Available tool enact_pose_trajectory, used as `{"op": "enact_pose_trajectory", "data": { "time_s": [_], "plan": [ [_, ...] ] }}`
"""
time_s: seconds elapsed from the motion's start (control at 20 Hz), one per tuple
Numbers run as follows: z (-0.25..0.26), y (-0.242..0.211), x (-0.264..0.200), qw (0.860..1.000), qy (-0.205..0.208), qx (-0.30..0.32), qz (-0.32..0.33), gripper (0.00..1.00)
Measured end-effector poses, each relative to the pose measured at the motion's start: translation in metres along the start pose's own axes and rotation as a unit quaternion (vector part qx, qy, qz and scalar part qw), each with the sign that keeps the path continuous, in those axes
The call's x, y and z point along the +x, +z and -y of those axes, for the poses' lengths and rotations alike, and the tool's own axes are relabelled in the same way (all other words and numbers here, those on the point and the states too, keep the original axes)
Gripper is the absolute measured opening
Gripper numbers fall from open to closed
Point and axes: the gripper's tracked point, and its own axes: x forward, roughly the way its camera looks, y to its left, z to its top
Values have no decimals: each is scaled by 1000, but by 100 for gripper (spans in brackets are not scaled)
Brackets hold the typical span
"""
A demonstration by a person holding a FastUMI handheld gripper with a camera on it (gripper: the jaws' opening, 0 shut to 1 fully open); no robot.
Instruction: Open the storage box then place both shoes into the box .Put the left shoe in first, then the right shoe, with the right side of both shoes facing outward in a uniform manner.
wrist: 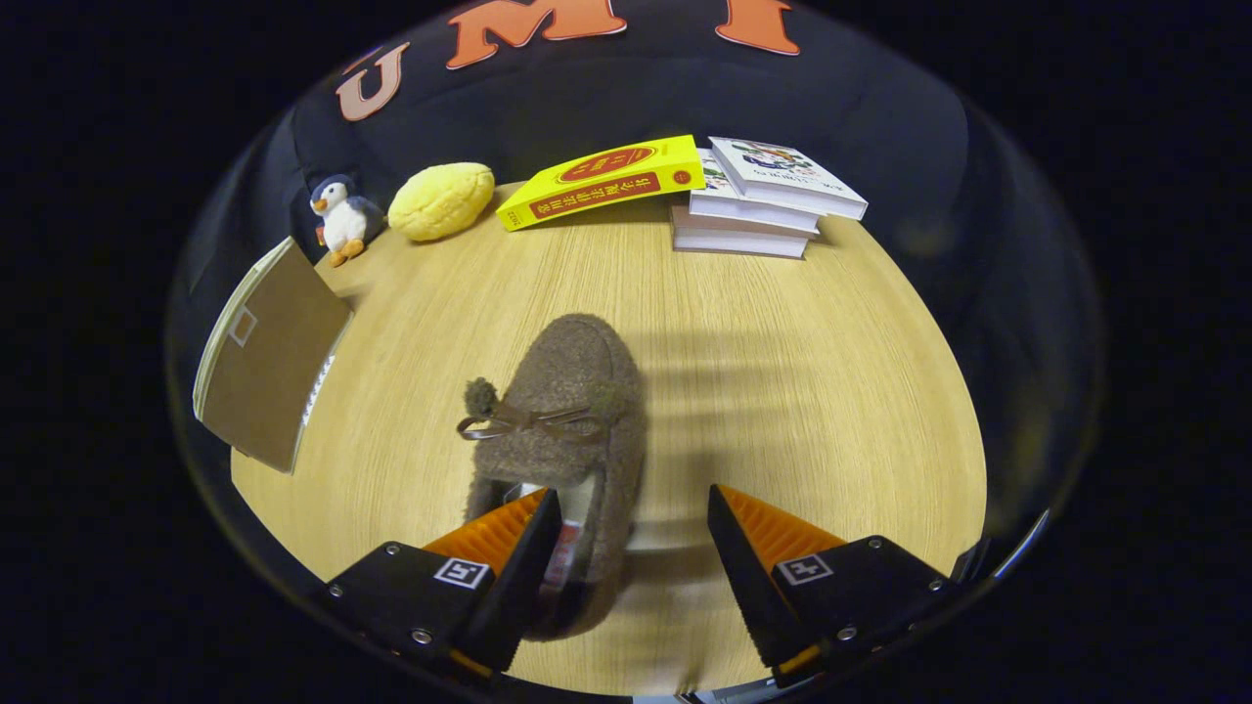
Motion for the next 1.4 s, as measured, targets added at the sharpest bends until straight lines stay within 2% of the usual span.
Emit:
{"op": "enact_pose_trajectory", "data": {
  "time_s": [0.3,0.4,0.45,0.55,0.65,0.75,0.95,1.4],
  "plan": [
    [-7,10,31,999,7,45,5,62],
    [-16,12,33,997,21,77,4,40],
    [-15,12,33,996,16,87,2,29],
    [-12,13,30,995,1,104,-3,14],
    [-18,16,24,991,5,131,-9,6],
    [-33,22,12,989,14,150,-9,5],
    [-63,47,-19,992,4,128,5,5],
    [-190,126,-91,992,47,105,46,5]
  ]
}}
